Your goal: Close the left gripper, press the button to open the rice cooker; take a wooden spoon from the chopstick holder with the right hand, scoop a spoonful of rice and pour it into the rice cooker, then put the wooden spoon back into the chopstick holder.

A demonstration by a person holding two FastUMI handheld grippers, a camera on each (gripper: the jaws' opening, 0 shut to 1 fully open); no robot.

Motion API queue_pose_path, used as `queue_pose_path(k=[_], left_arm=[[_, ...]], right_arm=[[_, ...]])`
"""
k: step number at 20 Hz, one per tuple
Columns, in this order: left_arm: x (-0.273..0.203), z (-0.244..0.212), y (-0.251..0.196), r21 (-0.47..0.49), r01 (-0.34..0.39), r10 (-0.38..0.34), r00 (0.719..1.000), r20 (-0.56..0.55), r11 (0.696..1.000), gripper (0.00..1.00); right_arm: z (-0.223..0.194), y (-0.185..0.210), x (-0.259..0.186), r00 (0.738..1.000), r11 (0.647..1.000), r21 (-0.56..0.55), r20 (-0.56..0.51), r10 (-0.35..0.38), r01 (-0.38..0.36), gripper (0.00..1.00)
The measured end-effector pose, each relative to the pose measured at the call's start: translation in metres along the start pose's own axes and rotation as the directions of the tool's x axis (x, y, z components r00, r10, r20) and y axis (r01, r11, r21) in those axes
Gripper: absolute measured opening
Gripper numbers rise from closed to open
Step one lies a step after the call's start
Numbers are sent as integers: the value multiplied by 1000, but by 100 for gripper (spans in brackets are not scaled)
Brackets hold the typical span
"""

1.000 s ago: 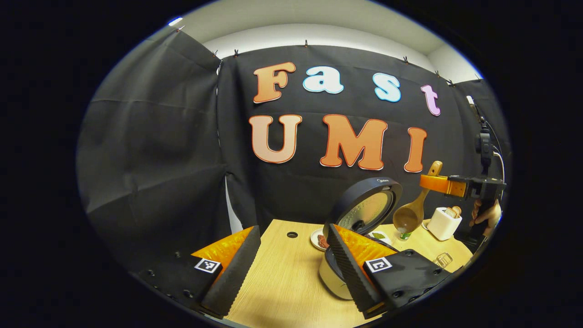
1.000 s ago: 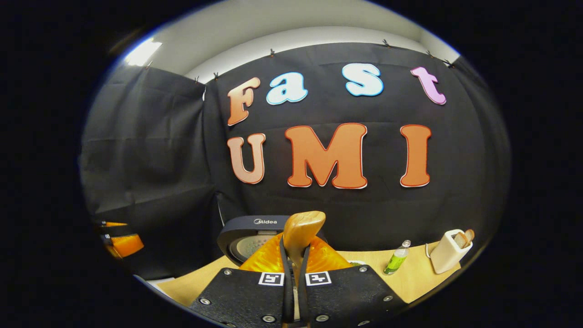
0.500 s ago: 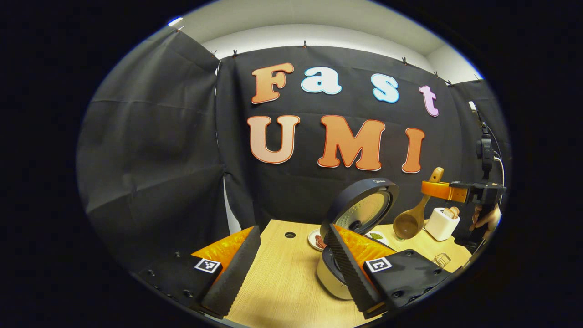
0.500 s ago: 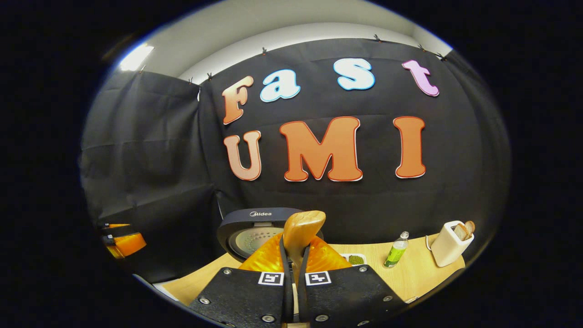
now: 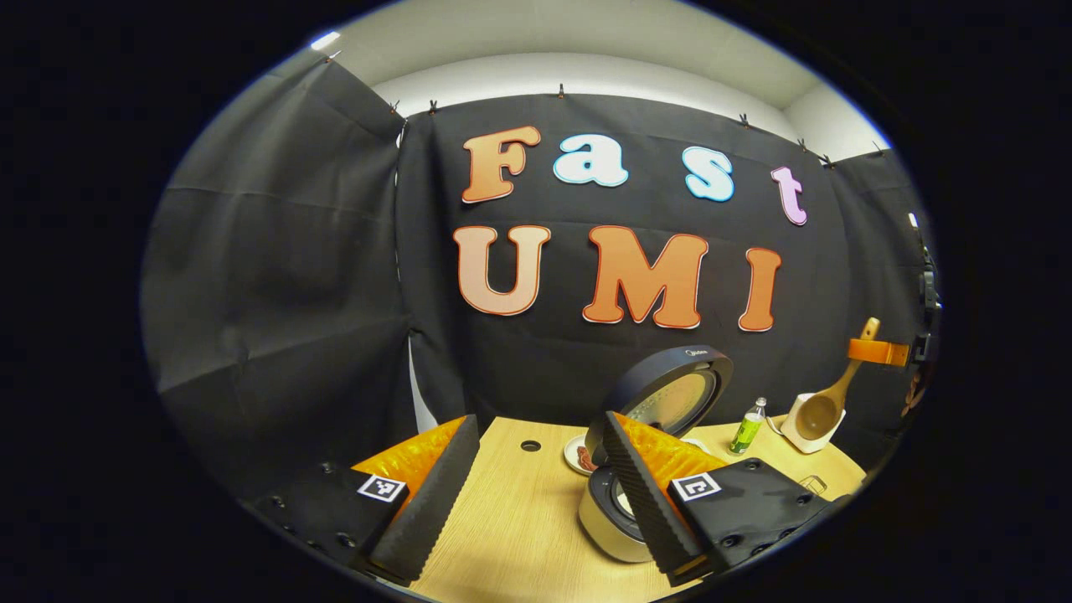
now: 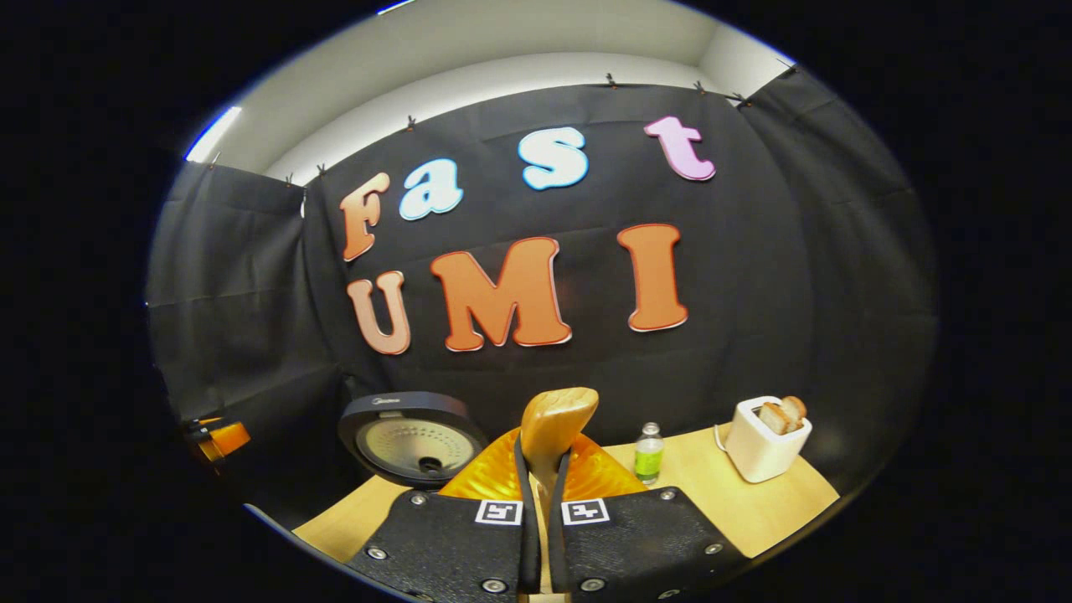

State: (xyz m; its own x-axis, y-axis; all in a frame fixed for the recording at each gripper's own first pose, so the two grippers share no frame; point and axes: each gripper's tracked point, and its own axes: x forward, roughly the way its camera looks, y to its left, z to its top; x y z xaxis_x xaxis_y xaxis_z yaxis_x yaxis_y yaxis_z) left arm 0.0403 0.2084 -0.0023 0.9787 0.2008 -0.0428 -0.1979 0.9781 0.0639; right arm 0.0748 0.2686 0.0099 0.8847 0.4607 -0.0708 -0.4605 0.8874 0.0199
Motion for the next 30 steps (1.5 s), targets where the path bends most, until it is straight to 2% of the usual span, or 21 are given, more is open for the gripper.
queue_pose_path(k=[6,8,10,13,19,20,22,27,29,30], left_arm=[[0,1,-21,9,20,-20,1000,5,1000,98],[-2,2,-25,13,18,-18,1000,15,1000,100],[-6,3,-31,8,24,-24,999,22,1000,97],[-13,4,-32,17,16,-16,1000,26,1000,97],[-31,7,-23,45,-31,29,999,39,999,97],[-36,6,-20,54,-40,38,999,37,998,100],[-41,3,-19,66,-49,47,998,31,997,97],[-54,11,-13,91,-62,59,998,38,994,99],[-56,14,-14,116,-62,58,997,43,991,100],[-57,14,-18,121,-57,52,998,43,991,100]], right_arm=[[-42,-87,-32,985,986,42,-68,-157,160,3],[-61,-104,-38,980,980,71,-92,-178,184,3],[-79,-119,-41,975,975,97,-115,-189,201,3],[-105,-139,-41,967,969,93,-135,-214,228,3],[-166,-154,-24,952,963,118,-219,-213,243,3],[-176,-156,-20,949,962,120,-234,-212,245,3],[-191,-159,-15,943,960,141,-266,-200,244,3],[-229,-165,-5,926,950,194,-336,-171,246,4],[-228,-170,-2,931,942,226,-325,-167,248,8],[-232,-172,-4,924,937,232,-340,-174,262,11]])
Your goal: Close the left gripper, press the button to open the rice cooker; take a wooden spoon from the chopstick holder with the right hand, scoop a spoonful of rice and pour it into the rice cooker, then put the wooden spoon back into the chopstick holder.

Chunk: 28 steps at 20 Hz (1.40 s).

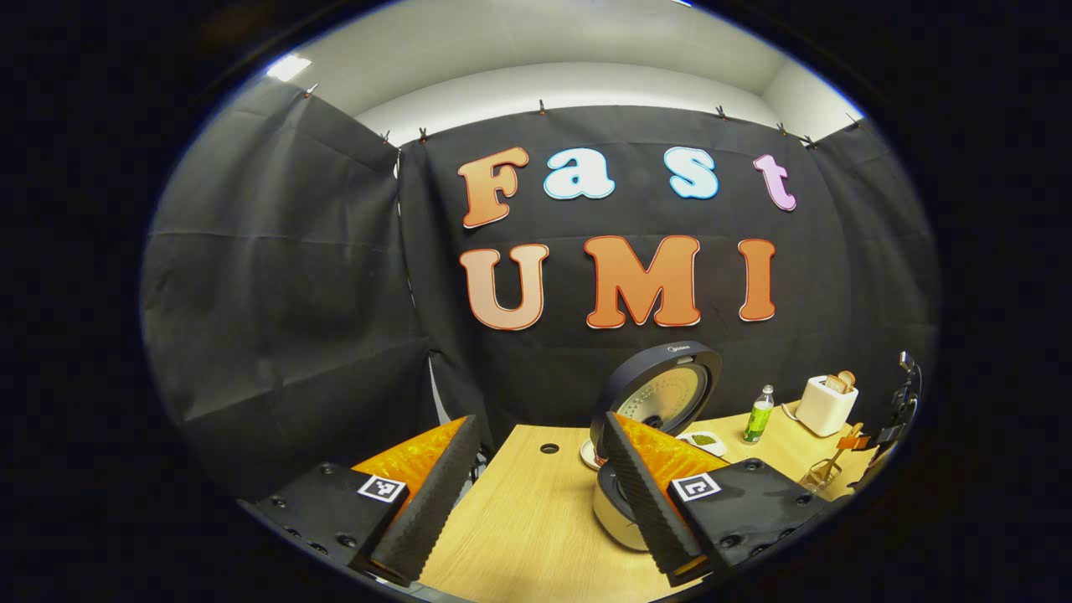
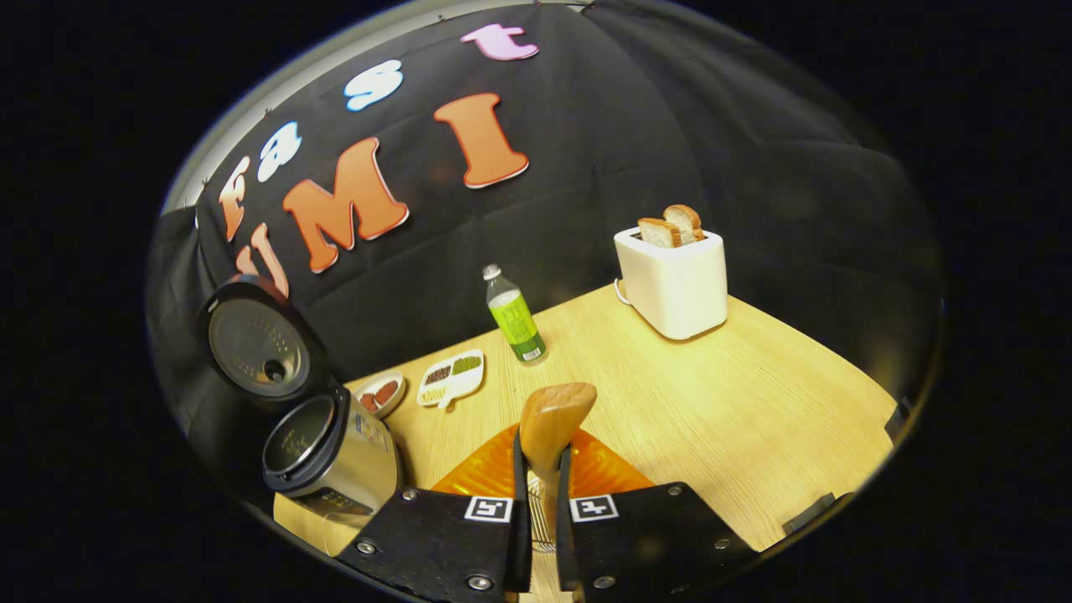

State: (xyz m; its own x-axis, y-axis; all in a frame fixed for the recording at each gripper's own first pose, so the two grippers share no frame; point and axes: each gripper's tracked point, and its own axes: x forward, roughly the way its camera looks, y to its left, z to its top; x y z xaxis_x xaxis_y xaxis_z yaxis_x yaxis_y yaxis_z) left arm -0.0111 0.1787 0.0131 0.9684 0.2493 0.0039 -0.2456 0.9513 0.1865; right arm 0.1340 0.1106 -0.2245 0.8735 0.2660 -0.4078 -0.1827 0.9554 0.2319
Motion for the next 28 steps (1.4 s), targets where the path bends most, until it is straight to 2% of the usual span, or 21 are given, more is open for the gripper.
queue_pose_path(k=[1,2,5,7,8,9,10,12,16,17,18,21,23,24,25,28], left_arm=[[0,2,-3,4,6,-6,1000,2,1000,97],[1,4,-7,5,15,-15,1000,3,1000,97],[2,2,-19,8,37,-37,999,-2,999,98],[3,3,-26,8,46,-46,999,3,999,98],[5,1,-29,7,48,-48,999,1,999,99],[5,0,-32,5,49,-49,999,-3,999,99],[6,-1,-35,-1,50,-50,999,-7,999,99],[10,-3,-41,-19,52,-52,999,-12,998,100],[23,5,-54,-41,48,-49,999,-10,998,100],[31,10,-57,-38,46,-46,999,-6,998,100],[40,12,-61,-41,43,-43,999,-8,998,99],[69,30,-82,-89,56,-57,998,-10,994,97],[94,47,-95,-112,62,-63,998,-9,992,100],[106,58,-105,-122,69,-71,997,-5,990,97],[120,68,-114,-125,80,-81,997,-3,989,100],[170,86,-139,-123,102,-104,994,-12,987,97]], right_arm=[[3,-7,-1,1000,1000,-3,7,-15,15,13],[9,-14,-4,999,999,-11,23,-36,37,19],[15,-29,-14,997,996,-32,25,-79,79,28],[22,-45,-20,992,991,-51,23,-126,127,42],[27,-50,-25,990,988,-59,28,-140,142,57],[33,-55,-30,987,986,-64,33,-155,157,63],[41,-60,-35,985,983,-67,43,-169,171,75],[55,-62,-47,980,979,-76,73,-185,190,92],[104,-57,-75,966,965,-132,159,-204,226,95],[118,-53,-84,962,963,-144,185,-199,227,100],[131,-49,-93,960,962,-157,208,-189,224,95],[160,-41,-113,950,956,-192,263,-168,222,94],[176,-40,-123,941,945,-226,296,-164,235,95],[183,-39,-127,938,942,-238,308,-157,236,95],[188,-38,-131,936,940,-243,316,-157,239,95],[199,-33,-138,934,945,-237,329,-141,226,95]])
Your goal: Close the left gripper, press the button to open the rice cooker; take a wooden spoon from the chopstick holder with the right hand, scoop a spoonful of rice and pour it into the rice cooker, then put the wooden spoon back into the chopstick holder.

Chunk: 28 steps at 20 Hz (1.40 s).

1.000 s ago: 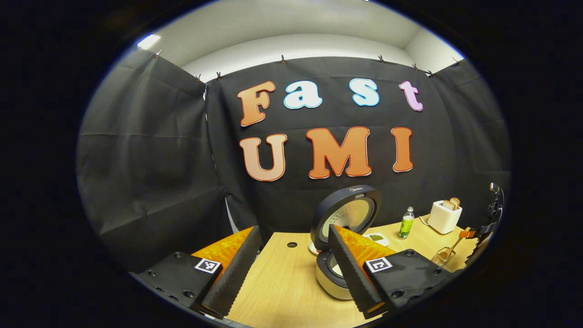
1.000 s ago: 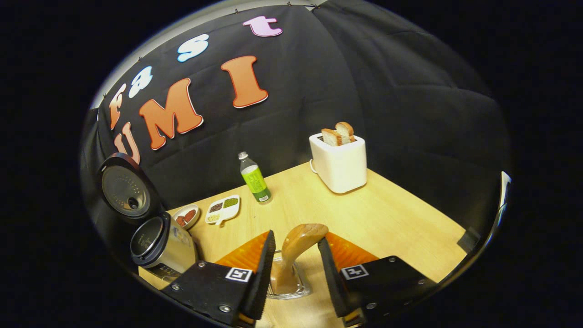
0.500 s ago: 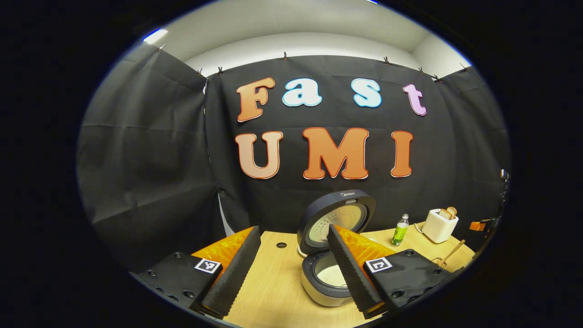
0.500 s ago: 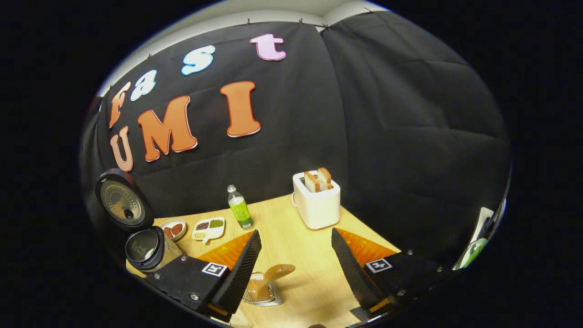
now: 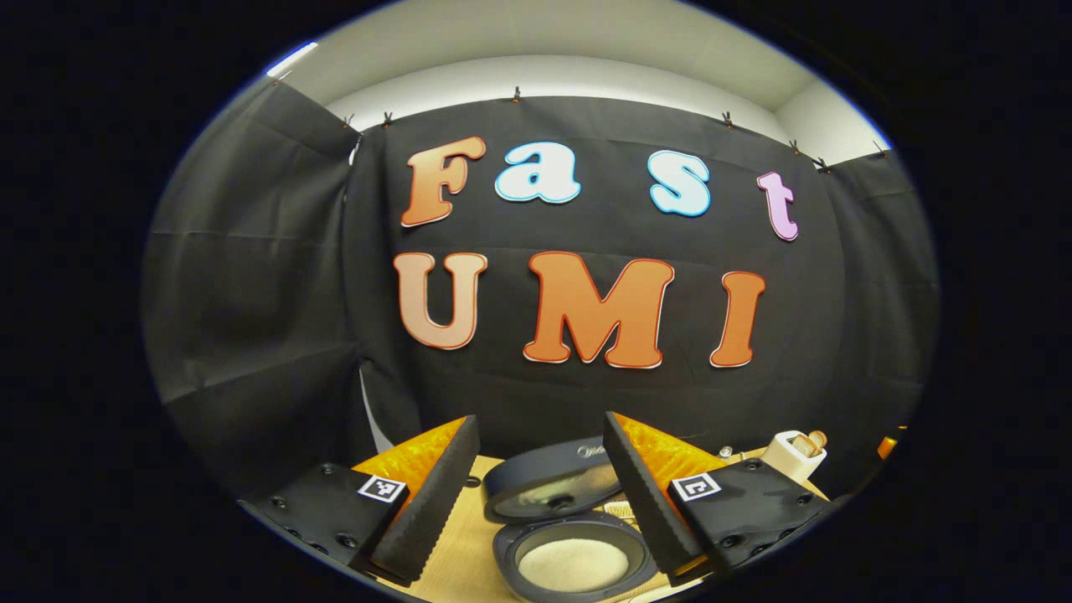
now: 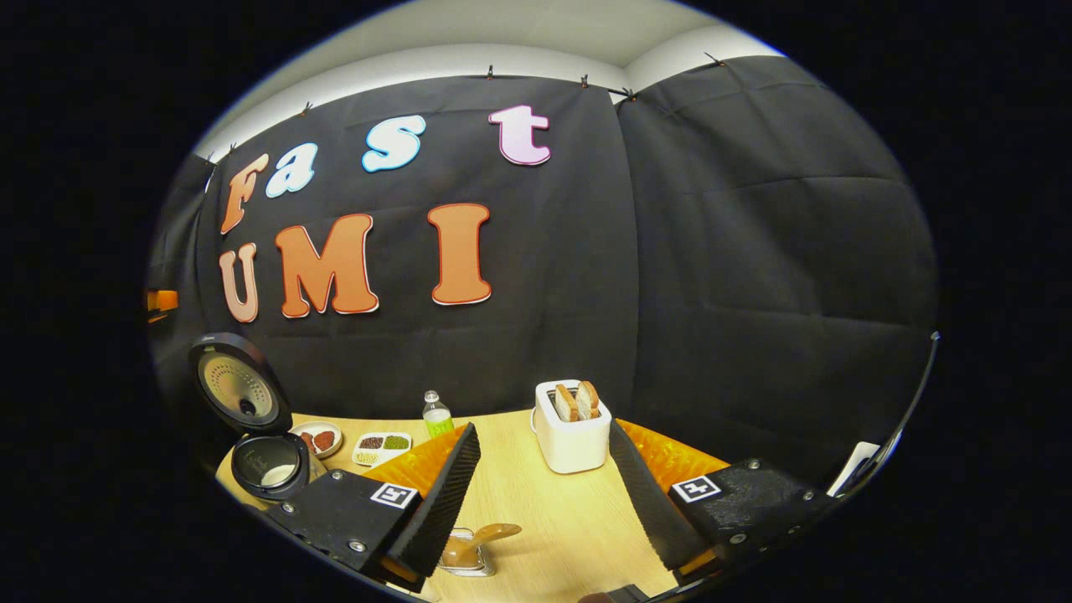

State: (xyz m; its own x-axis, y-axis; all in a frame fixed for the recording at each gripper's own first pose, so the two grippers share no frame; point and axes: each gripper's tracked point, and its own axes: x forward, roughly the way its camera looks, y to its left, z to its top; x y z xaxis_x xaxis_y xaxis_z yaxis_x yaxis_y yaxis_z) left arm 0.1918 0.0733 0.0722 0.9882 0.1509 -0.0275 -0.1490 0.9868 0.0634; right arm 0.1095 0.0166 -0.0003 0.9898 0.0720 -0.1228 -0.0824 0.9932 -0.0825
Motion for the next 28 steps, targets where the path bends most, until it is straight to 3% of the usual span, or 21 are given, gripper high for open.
queue_pose_path(k=[6,11,14,16,20,28], left_arm=[[87,-18,-26,-10,7,-8,994,-113,1000,100],[118,-58,-34,-28,16,-22,979,-201,999,97],[116,-86,-28,-15,-1,-3,966,-259,1000,98],[110,-86,-33,-61,12,-27,971,-239,998,100],[89,-95,-42,-45,41,-50,974,-220,998,100],[31,-138,-65,-36,103,-109,953,-284,994,99]], right_arm=[[16,1,2,1000,1000,-25,30,6,-6,95],[25,0,2,999,1000,13,46,6,-7,95],[34,0,-1,998,1000,16,60,8,-9,95],[40,1,-5,997,1000,18,75,15,-16,95],[52,6,-8,995,998,37,96,39,-43,95],[42,20,-6,991,994,52,93,92,-97,95]])
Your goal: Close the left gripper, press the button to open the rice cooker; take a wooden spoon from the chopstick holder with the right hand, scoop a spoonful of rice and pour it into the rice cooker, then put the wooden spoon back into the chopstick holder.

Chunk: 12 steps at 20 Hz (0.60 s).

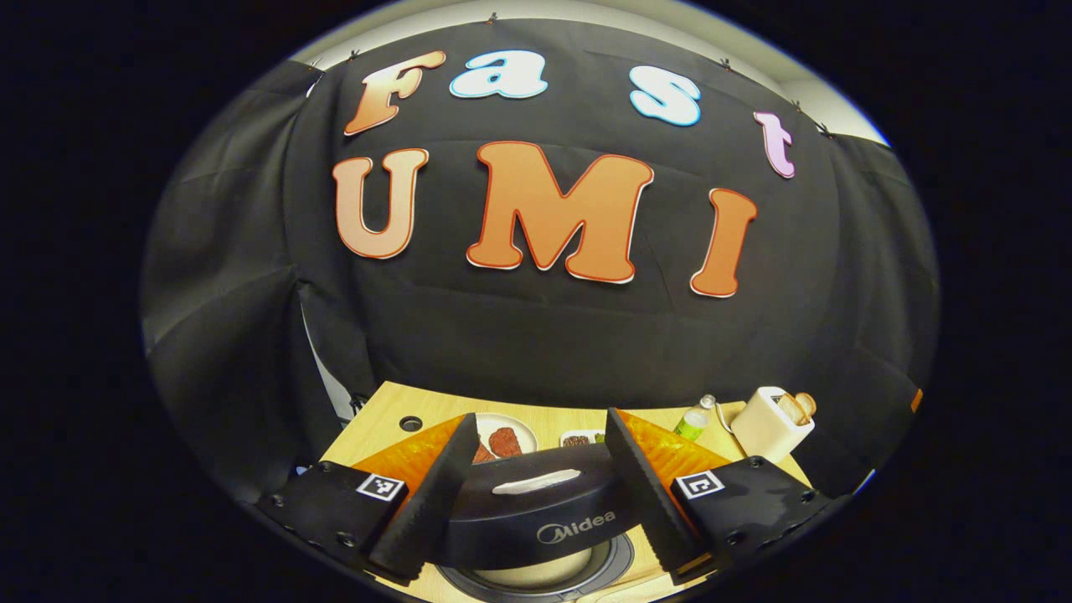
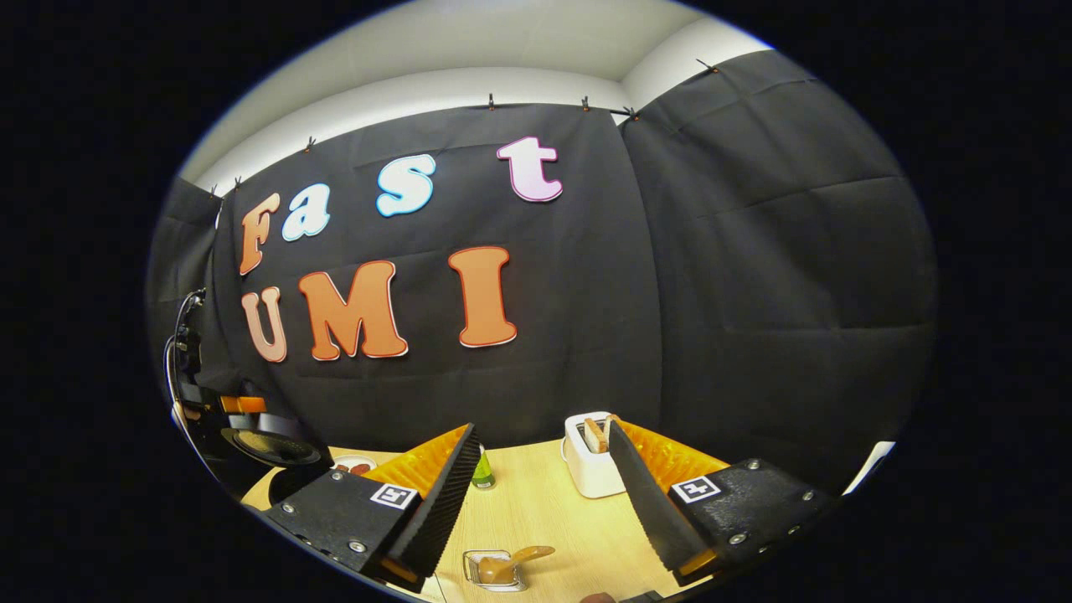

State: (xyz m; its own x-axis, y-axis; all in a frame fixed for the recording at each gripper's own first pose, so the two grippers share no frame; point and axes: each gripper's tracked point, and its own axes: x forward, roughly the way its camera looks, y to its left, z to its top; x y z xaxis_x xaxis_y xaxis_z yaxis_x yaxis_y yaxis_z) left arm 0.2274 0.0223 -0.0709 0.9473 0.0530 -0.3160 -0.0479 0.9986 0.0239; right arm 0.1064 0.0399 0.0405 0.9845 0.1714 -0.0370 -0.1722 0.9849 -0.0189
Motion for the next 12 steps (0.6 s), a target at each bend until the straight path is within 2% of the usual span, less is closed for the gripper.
queue_pose_path(k=[3,8,10,11,12], left_arm=[[-14,-36,-10,16,7,-6,999,-36,1000,98],[-25,-109,-22,-25,16,-19,992,-126,1000,100],[-26,-121,-23,42,13,-8,994,-112,999,100],[-25,-128,-24,56,7,-1,994,-107,998,96],[-25,-137,-24,61,-3,9,995,-103,998,100]], right_arm=[[-3,6,1,1000,1000,-7,-8,27,-27,95],[-12,9,6,998,998,-11,-29,57,-57,95],[-16,6,7,997,998,-18,-40,60,-61,95],[-17,6,8,997,998,-18,-44,63,-64,95],[-17,5,8,997,998,-15,-50,65,-66,95]])
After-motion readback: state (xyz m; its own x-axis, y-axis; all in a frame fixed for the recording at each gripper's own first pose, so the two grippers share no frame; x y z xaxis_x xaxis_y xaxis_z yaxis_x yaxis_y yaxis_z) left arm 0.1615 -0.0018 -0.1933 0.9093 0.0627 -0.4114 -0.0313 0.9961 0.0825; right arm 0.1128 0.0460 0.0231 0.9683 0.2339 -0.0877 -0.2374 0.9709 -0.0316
